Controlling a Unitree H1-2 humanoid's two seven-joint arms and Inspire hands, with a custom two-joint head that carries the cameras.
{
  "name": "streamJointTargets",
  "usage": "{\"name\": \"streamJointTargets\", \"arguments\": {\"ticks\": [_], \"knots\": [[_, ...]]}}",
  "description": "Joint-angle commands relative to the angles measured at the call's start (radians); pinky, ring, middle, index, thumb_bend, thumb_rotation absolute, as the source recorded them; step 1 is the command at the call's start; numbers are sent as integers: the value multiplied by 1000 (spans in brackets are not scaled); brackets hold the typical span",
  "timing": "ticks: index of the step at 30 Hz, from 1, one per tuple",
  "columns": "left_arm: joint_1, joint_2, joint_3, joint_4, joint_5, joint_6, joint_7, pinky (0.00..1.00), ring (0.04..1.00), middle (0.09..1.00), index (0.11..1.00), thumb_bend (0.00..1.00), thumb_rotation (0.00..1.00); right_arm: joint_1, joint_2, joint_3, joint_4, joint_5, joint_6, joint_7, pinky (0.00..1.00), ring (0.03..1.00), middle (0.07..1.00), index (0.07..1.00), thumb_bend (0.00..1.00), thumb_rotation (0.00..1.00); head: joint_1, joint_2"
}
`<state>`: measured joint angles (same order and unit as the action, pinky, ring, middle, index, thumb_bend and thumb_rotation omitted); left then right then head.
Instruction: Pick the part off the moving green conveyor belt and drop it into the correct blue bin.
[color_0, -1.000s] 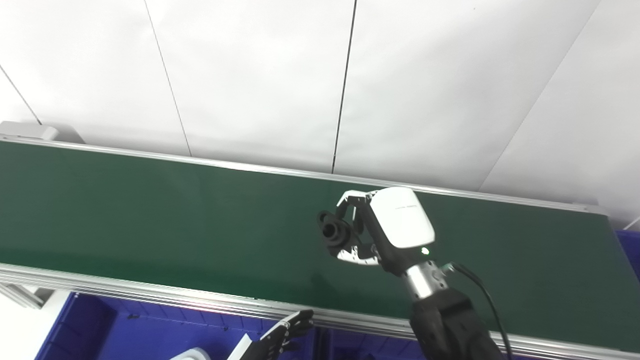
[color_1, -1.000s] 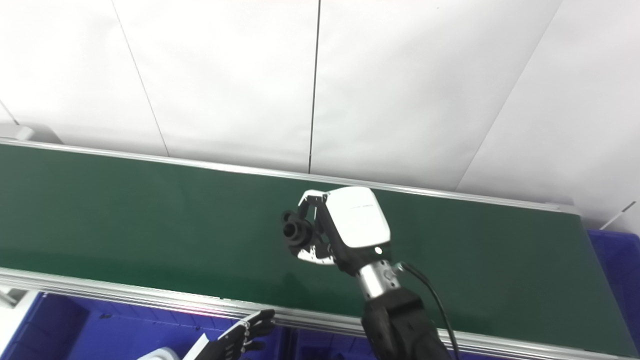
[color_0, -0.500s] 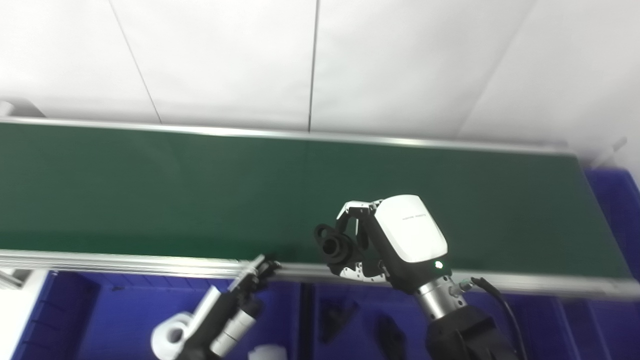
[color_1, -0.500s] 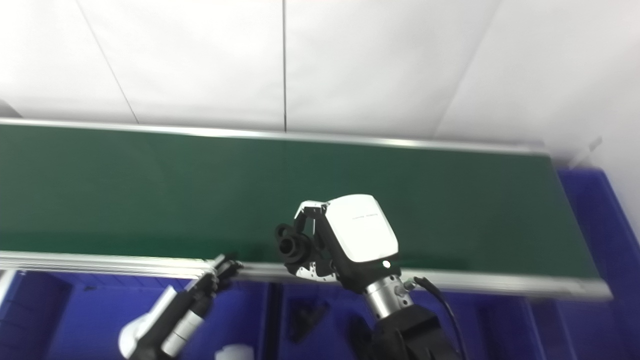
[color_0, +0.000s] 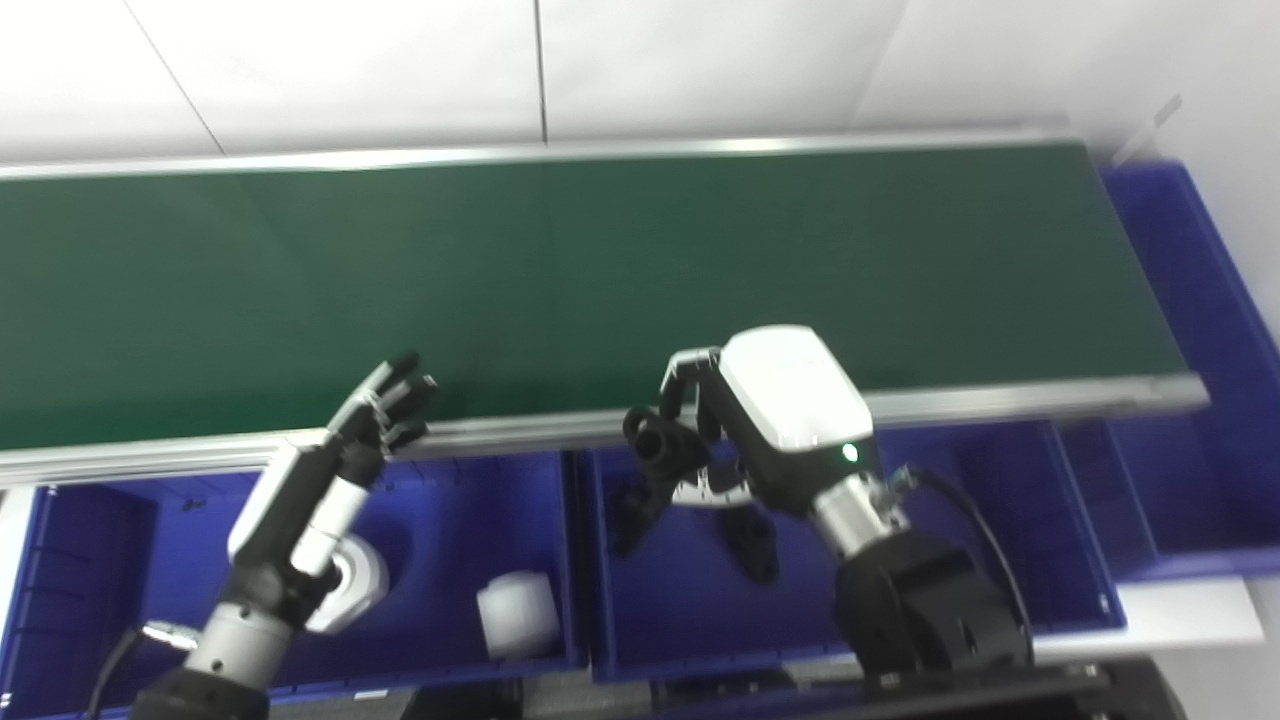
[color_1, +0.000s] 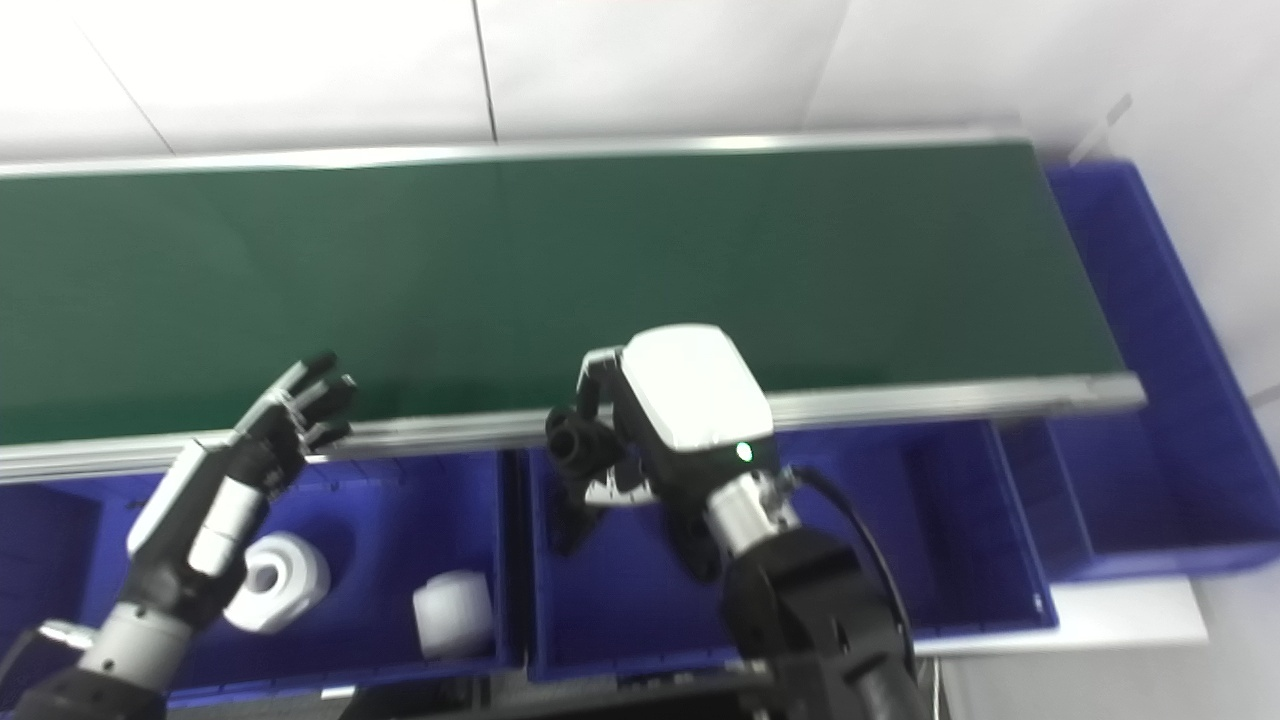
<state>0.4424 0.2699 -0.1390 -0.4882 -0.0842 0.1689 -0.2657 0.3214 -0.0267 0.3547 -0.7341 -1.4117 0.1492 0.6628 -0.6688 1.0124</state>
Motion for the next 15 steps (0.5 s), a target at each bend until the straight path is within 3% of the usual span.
{"name": "streamJointTargets", "arguments": {"ticks": [1,7,10,11,12,13,15], "knots": [[-10,13,7,-29,-29,2,-15,900,944,908,948,693,930,4,15,-10,-5,-65,-30,46,188,258,374,490,500,154,-1,4],[-22,16,4,-26,-37,10,-25,892,945,914,947,690,923,4,42,-41,83,-160,-17,83,141,210,307,486,508,147,5,6],[-22,12,3,-25,-34,7,-25,882,937,910,946,684,927,-2,56,-52,87,-212,-28,147,159,231,329,487,515,157,10,7],[-23,12,3,-25,-36,7,-26,886,937,911,947,677,924,-2,56,-53,86,-225,-35,162,183,261,365,530,665,287,10,7],[-23,12,3,-24,-38,6,-27,888,937,911,948,673,923,-5,54,-50,83,-253,-50,190,196,277,383,553,742,355,15,8],[-24,12,3,-23,-39,6,-27,889,937,911,948,673,919,-7,53,-49,81,-272,-60,209,278,386,490,620,857,471,15,8],[-24,12,4,-23,-41,12,-27,892,938,912,949,680,914,-7,58,-48,75,-305,-76,246,368,481,577,665,948,552,15,8]]}}
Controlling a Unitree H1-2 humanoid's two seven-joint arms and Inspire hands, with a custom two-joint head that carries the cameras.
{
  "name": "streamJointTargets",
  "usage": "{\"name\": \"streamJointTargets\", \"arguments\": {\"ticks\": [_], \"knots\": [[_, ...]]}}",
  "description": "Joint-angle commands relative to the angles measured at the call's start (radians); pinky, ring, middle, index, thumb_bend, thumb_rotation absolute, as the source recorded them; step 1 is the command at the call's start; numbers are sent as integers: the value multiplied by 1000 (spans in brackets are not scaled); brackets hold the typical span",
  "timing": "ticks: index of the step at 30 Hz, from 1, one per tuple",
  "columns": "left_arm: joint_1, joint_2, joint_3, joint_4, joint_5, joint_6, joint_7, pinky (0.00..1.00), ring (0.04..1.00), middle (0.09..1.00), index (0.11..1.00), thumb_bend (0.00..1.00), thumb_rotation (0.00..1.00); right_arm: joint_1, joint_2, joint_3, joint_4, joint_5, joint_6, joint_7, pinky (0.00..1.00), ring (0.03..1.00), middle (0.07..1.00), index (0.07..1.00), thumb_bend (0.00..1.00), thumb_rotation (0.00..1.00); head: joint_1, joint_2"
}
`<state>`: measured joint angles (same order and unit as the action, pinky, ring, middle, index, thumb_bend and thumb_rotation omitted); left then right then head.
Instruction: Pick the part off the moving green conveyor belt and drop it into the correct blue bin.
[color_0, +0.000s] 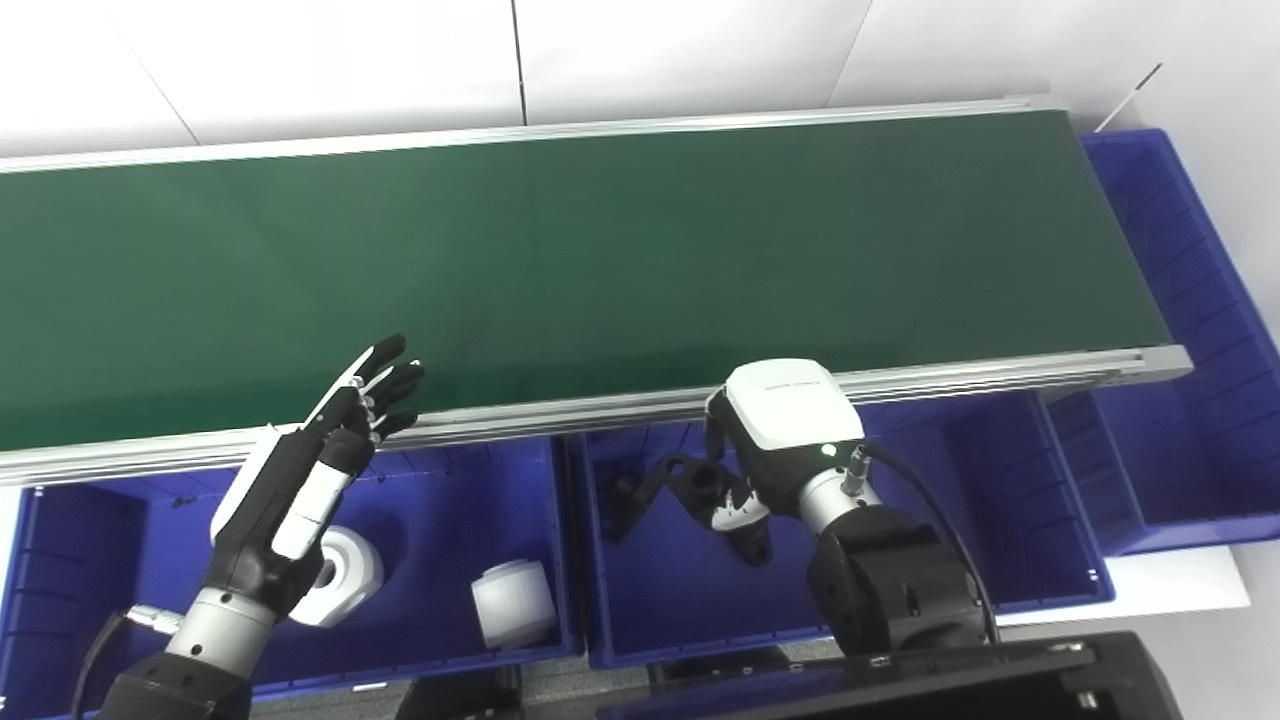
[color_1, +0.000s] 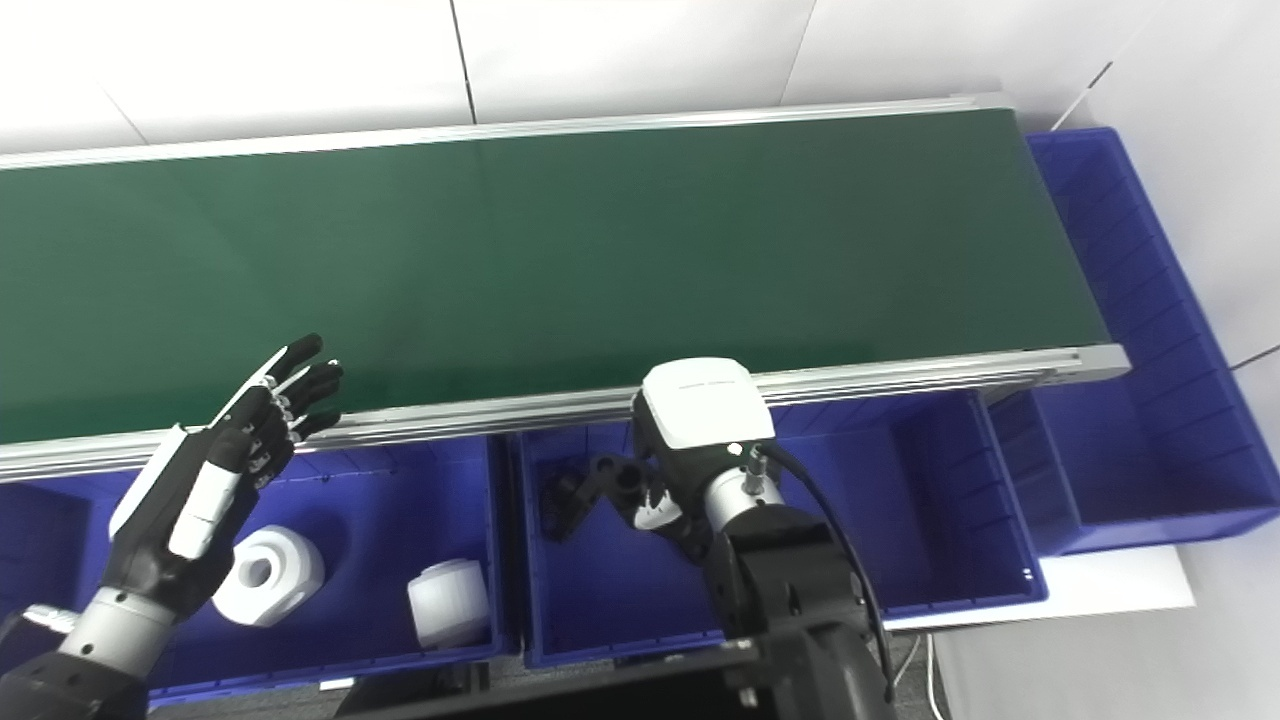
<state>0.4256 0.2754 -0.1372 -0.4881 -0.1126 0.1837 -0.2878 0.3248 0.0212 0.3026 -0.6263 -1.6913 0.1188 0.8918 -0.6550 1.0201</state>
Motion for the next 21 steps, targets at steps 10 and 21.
{"name": "streamJointTargets", "arguments": {"ticks": [10,21], "knots": [[-9,-1,-9,-20,15,-10,0,882,934,904,946,692,920,-14,8,-6,-38,-25,-68,57,511,594,668,724,1000,686,31,-5],[10,-22,-26,-24,69,-15,17,874,917,887,936,700,928,16,34,-21,-96,110,-47,54,556,660,725,733,995,784,108,-24]]}}
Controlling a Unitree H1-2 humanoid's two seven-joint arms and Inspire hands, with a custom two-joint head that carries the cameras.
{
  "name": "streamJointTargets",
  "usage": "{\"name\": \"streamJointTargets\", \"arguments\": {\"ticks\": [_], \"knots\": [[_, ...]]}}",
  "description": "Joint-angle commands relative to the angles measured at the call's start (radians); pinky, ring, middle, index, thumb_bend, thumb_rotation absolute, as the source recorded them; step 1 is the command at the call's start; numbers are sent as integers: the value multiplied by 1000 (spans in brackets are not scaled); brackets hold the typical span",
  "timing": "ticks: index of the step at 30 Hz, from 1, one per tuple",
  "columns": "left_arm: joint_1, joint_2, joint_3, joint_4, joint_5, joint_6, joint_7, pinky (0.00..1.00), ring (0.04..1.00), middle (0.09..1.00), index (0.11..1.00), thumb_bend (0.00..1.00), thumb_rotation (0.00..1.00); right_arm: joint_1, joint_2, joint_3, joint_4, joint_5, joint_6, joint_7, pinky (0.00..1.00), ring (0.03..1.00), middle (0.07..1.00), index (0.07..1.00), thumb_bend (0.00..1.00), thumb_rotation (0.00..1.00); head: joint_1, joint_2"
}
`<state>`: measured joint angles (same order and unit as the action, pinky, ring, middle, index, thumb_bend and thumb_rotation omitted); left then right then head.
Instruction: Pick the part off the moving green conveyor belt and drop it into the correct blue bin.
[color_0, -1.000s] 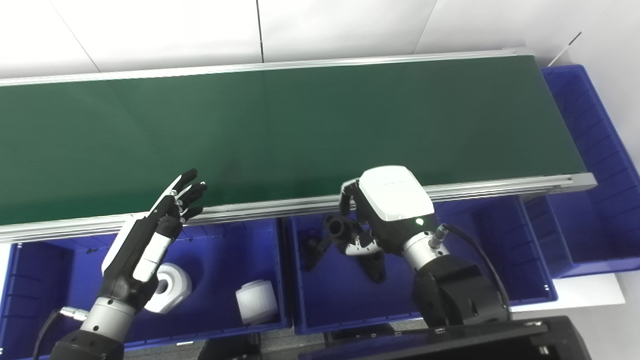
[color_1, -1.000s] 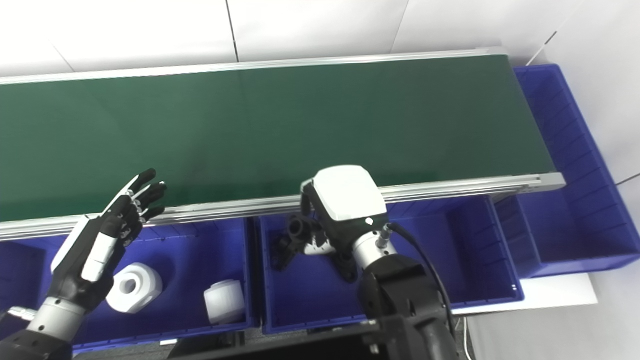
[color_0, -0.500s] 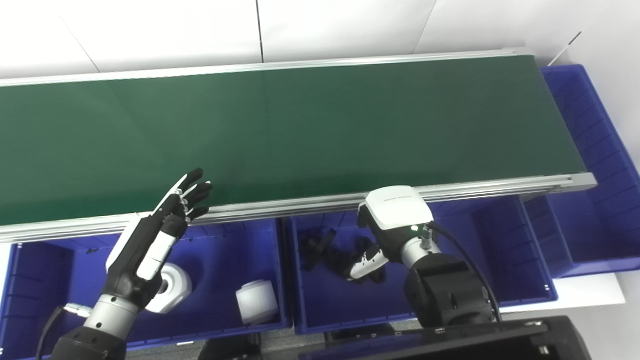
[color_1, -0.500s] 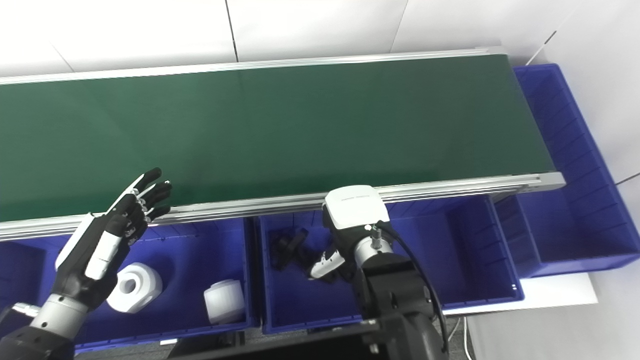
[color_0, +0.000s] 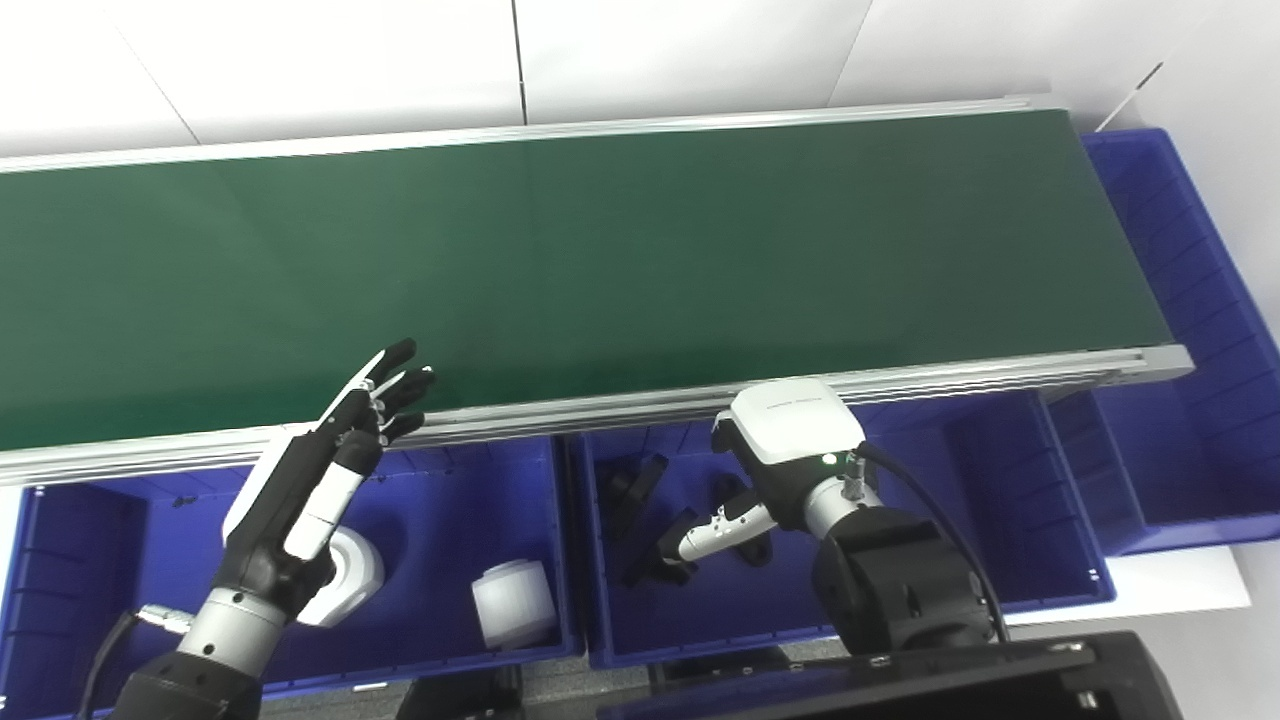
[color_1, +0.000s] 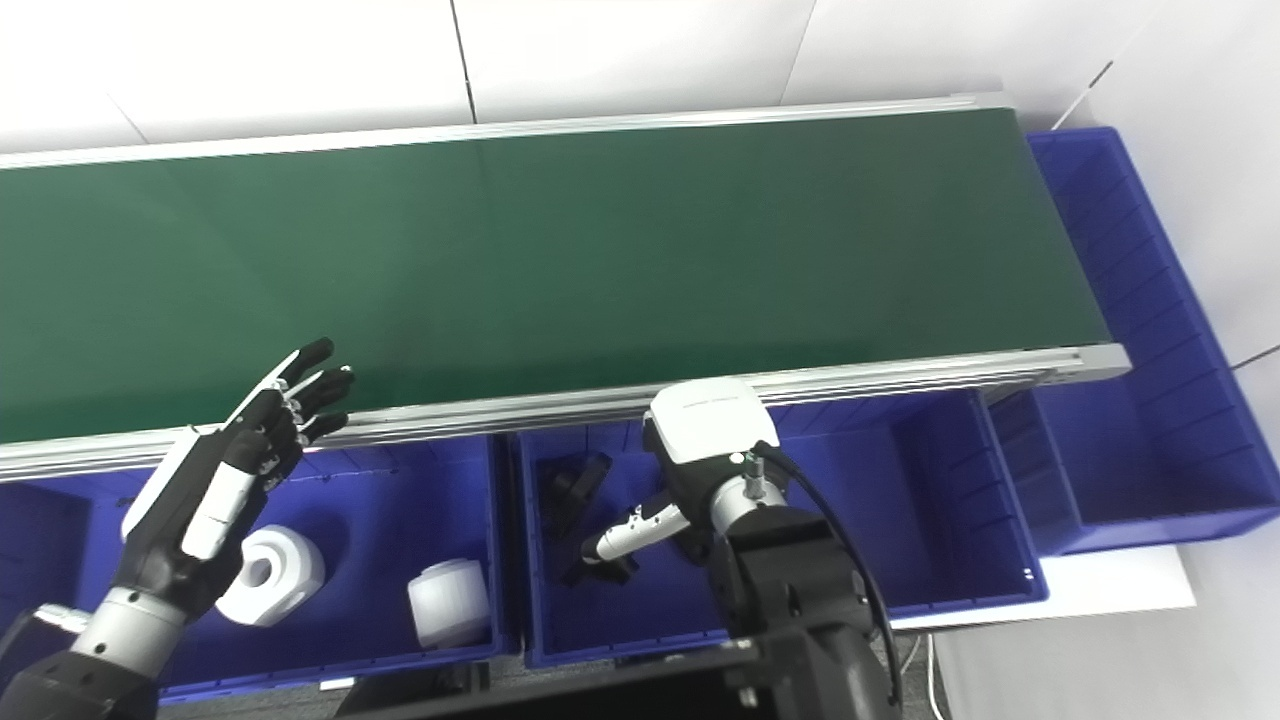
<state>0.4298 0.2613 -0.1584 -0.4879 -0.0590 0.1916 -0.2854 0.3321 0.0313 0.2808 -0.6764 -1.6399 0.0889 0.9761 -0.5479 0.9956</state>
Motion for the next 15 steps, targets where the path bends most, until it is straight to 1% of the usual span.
{"name": "streamJointTargets", "arguments": {"ticks": [1,3,4,5,6,7,8,9,10,11,12,13,15], "knots": [[11,-15,-7,-29,33,-19,24,854,905,879,928,704,929,23,37,-5,-60,120,-2,-58,538,653,720,715,969,784,17,-3],[21,-24,-15,-34,65,-19,34,822,889,868,919,708,938,56,77,-14,-92,247,30,-106,514,633,700,697,906,807,51,-10],[24,-27,-18,-34,74,-22,36,818,889,868,920,701,947,67,89,-19,-100,283,34,-119,503,618,681,692,880,818,61,-13],[28,-28,-25,-30,74,-29,32,817,889,868,920,699,950,95,124,-14,-120,347,51,-142,500,612,675,691,871,822,97,-23],[30,-29,-29,-27,74,-34,29,840,906,879,930,678,954,114,147,-11,-132,390,61,-159,490,601,667,690,814,829,97,-23],[34,-33,-35,-24,78,-38,29,850,913,881,933,664,955,146,179,-7,-142,454,83,-184,492,601,670,694,768,831,135,-32],[37,-36,-40,-23,81,-40,31,851,913,881,934,662,955,167,199,-5,-148,498,98,-202,493,601,672,695,761,831,135,-32],[41,-40,-47,-21,91,-43,35,853,915,881,934,659,954,199,225,-13,-143,573,124,-234,495,603,674,696,748,831,174,-42],[48,-45,-55,-18,104,-49,41,855,915,882,932,658,952,237,247,-33,-121,687,137,-287,503,610,686,705,735,838,206,-51],[53,-49,-62,-16,115,-51,45,853,913,882,928,671,949,267,255,-55,-83,805,130,-344,518,623,696,708,711,824,219,-55],[59,-52,-69,-14,125,-52,47,854,912,884,925,679,945,290,252,-79,-38,908,108,-397,523,631,701,713,694,830,244,-64],[63,-55,-76,-11,132,-55,48,856,914,888,927,681,945,301,242,-93,-8,972,87,-431,531,639,703,717,678,834,262,-70],[70,-60,-88,-6,140,-59,46,867,921,896,935,683,946,309,209,-113,67,1044,34,-488,544,653,713,734,647,838,293,-81]]}}
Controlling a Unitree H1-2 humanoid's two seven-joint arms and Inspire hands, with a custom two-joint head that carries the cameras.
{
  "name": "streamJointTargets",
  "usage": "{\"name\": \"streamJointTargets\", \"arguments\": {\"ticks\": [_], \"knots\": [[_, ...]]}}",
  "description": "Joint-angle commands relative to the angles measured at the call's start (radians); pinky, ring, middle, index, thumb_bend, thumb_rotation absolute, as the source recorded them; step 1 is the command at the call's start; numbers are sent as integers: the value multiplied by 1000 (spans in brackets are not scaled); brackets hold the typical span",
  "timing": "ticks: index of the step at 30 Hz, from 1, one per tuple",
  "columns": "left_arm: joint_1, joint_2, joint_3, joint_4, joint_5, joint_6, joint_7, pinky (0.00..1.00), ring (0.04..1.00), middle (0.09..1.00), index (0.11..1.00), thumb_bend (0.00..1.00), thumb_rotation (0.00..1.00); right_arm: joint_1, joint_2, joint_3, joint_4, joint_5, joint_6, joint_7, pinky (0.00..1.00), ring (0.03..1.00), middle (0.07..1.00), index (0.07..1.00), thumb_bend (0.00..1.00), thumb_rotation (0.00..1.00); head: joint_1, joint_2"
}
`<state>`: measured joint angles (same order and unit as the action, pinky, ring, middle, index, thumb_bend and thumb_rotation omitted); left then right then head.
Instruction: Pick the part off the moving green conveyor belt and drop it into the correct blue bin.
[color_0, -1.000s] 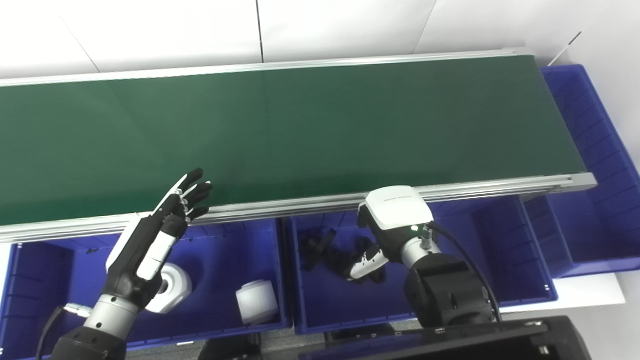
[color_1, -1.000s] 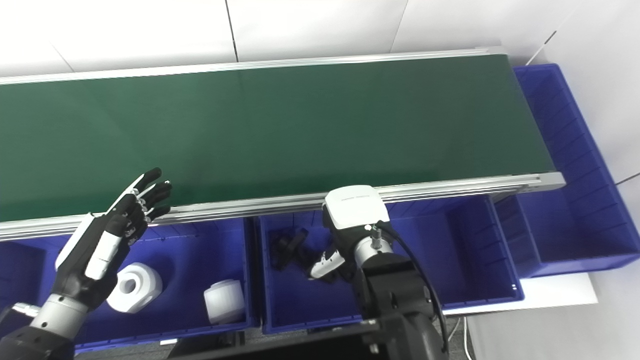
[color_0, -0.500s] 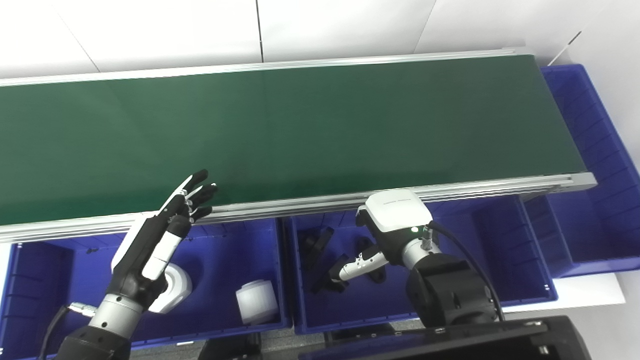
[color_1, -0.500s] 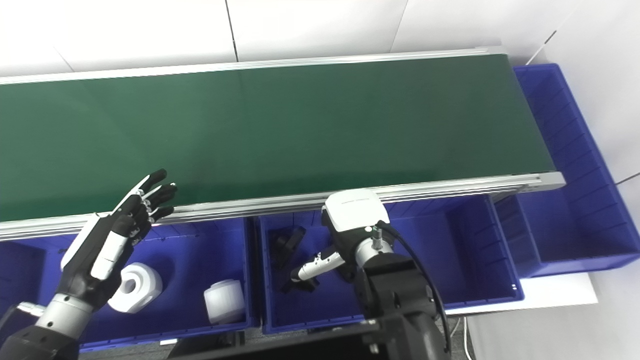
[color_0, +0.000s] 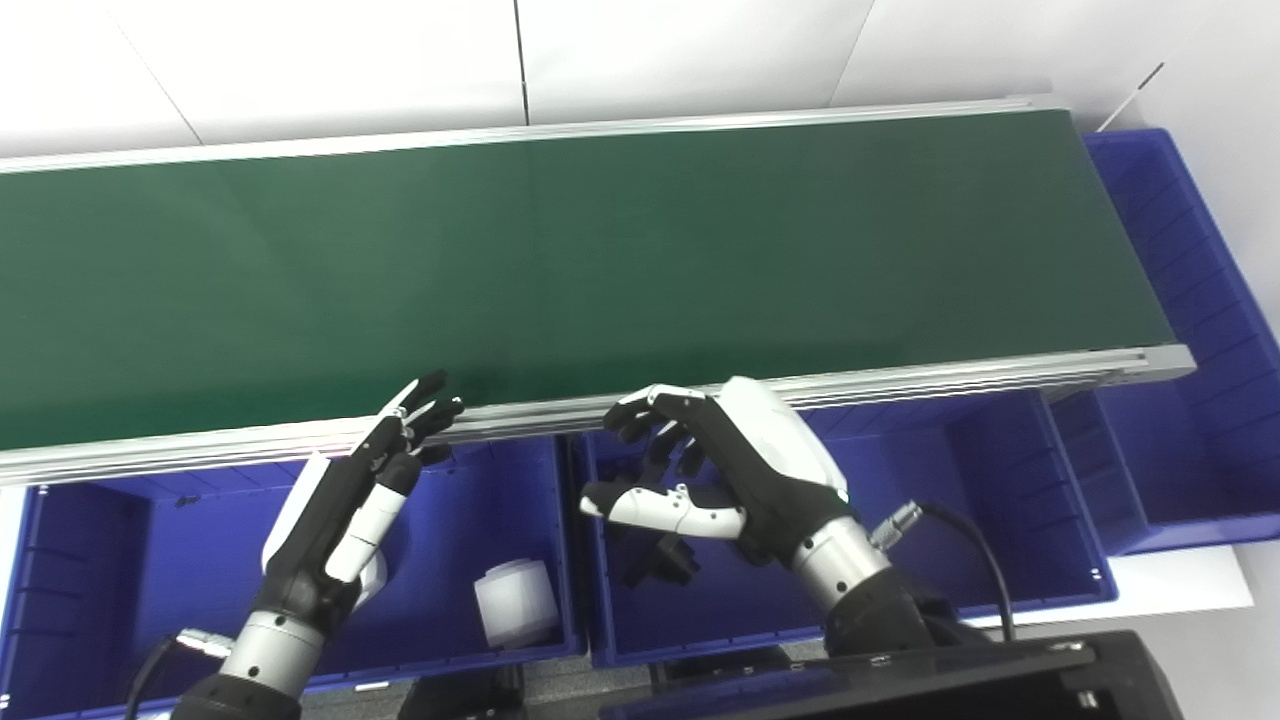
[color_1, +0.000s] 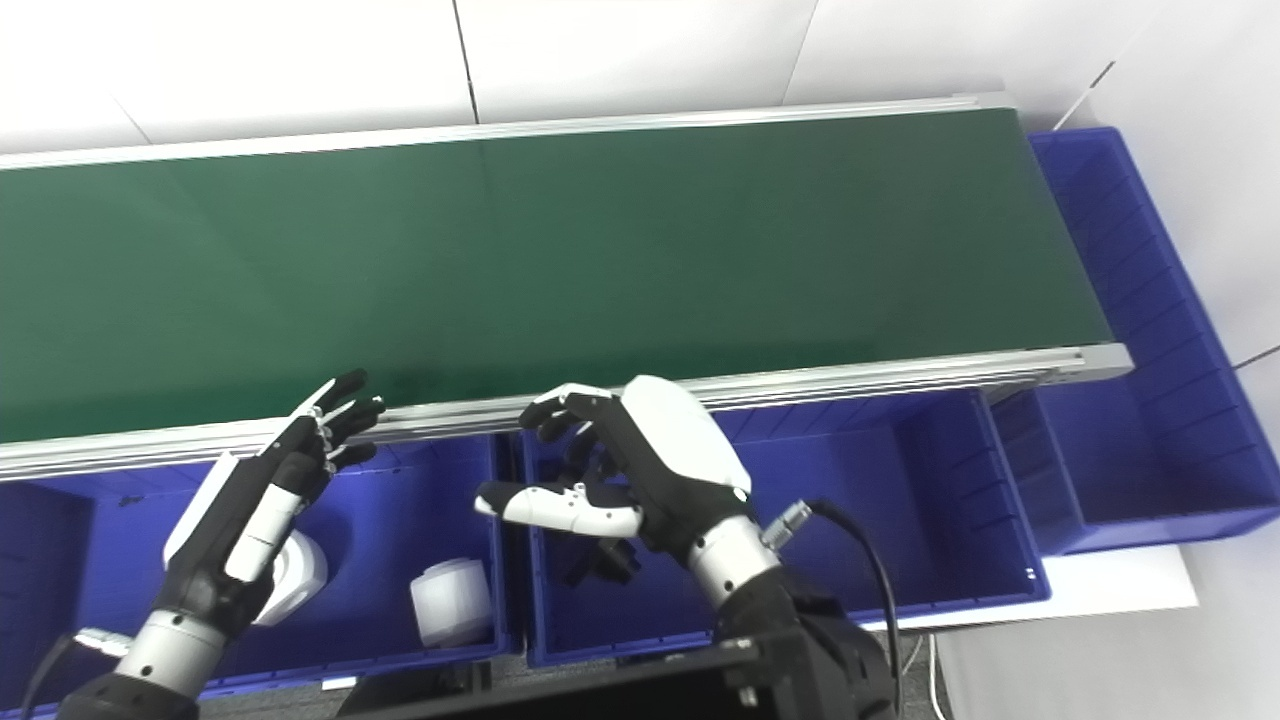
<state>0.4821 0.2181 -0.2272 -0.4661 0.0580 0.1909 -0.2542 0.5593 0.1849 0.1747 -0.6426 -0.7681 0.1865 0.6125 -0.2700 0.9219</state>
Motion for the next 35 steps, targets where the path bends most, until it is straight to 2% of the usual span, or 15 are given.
{"name": "streamJointTargets", "arguments": {"ticks": [1,6,7,11,15,20,28,35], "knots": [[24,-22,-27,-25,27,-58,17,867,922,897,935,683,946,76,23,-9,75,179,-91,-146,545,654,714,735,646,838,37,-18],[42,-55,-49,0,38,-80,36,854,916,900,922,678,908,56,-81,33,170,208,-145,-246,604,701,742,759,630,870,79,-48],[45,-60,-53,9,42,-91,38,853,915,898,923,675,905,52,-96,43,188,214,-156,-264,612,706,745,759,626,883,90,-64],[54,-64,-68,35,80,-124,52,847,903,888,920,673,931,47,-133,74,254,298,-190,-320,655,733,763,765,671,958,108,-89],[66,-72,-81,56,100,-156,66,824,897,886,913,667,936,51,-148,84,312,418,-241,-363,720,794,827,815,807,999,132,-119],[79,-86,-84,69,83,-171,71,836,897,879,907,679,909,50,-155,97,363,525,-309,-401,760,824,866,855,843,1000,155,-149],[81,-85,-82,86,81,-172,62,827,892,879,906,684,902,32,-187,131,421,553,-374,-438,783,835,886,875,873,1000,161,-173],[77,-77,-81,81,75,-161,53,826,898,887,904,663,881,21,-202,151,432,558,-378,-459,787,838,895,887,879,1000,155,-166]]}}
